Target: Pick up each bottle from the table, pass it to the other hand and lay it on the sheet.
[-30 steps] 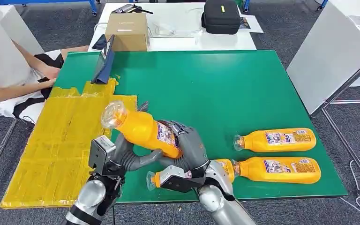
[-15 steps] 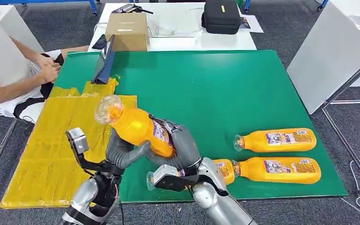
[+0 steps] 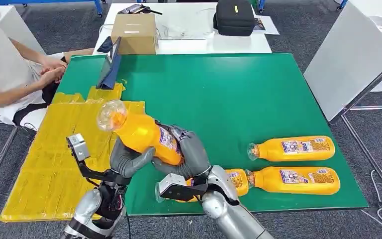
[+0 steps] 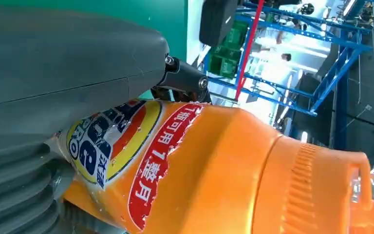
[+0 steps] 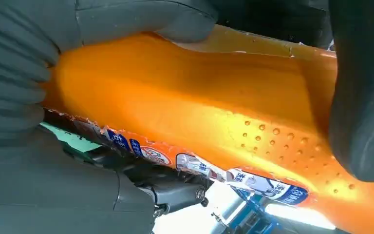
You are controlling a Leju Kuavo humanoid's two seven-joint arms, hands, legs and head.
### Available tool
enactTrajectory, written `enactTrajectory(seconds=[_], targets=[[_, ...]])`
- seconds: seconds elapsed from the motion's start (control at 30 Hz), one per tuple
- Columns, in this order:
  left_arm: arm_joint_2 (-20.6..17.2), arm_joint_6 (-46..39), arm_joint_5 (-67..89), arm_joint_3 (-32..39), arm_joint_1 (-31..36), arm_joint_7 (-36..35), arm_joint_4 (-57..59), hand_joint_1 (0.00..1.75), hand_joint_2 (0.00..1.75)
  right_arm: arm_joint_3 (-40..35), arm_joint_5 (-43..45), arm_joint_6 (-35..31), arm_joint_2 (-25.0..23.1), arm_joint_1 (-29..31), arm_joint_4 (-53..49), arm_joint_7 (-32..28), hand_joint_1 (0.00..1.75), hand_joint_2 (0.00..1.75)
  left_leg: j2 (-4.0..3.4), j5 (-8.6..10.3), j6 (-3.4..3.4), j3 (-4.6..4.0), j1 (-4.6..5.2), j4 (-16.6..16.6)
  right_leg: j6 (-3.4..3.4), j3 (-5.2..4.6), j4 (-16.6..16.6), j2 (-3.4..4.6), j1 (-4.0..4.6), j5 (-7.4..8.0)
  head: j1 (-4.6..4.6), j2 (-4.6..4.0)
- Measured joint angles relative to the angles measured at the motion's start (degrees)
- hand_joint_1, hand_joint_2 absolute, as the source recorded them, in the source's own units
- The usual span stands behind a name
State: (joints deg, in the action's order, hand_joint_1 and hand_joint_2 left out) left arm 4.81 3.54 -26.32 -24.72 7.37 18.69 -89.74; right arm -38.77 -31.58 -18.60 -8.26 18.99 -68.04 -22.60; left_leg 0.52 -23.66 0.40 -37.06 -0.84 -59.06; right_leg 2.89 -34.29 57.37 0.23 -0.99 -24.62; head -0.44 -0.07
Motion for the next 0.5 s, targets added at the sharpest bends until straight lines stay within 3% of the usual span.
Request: enactTrajectory(seconds=[0.03, 0.5], targets=[[0.0, -0.1, 0.2, 0.1, 0.0, 0.2, 0.0, 0.0, 1.75, 0.0, -0.1, 0.0, 0.0, 0.1, 0.1, 0.0, 1.75, 1.75, 0.0, 0.0, 0.0, 0.0, 0.0, 0.0, 0.0, -0.01, 0.0, 0.0, 0.0, 0.0, -0.02, 0.0], [0.0, -2.8, 4.8, -0.6, -0.6, 2.4, -0.4, 0.0, 1.75, -0.4, -0.9, -0.5, -0.2, 0.9, 1.4, 0.3, 1.75, 1.75, -0.01, 0.0, 0.0, 0.0, 0.0, 0.0, 0.0, -0.01, 0.0, 0.0, 0.0, 0.0, -0.02, 0.0]])
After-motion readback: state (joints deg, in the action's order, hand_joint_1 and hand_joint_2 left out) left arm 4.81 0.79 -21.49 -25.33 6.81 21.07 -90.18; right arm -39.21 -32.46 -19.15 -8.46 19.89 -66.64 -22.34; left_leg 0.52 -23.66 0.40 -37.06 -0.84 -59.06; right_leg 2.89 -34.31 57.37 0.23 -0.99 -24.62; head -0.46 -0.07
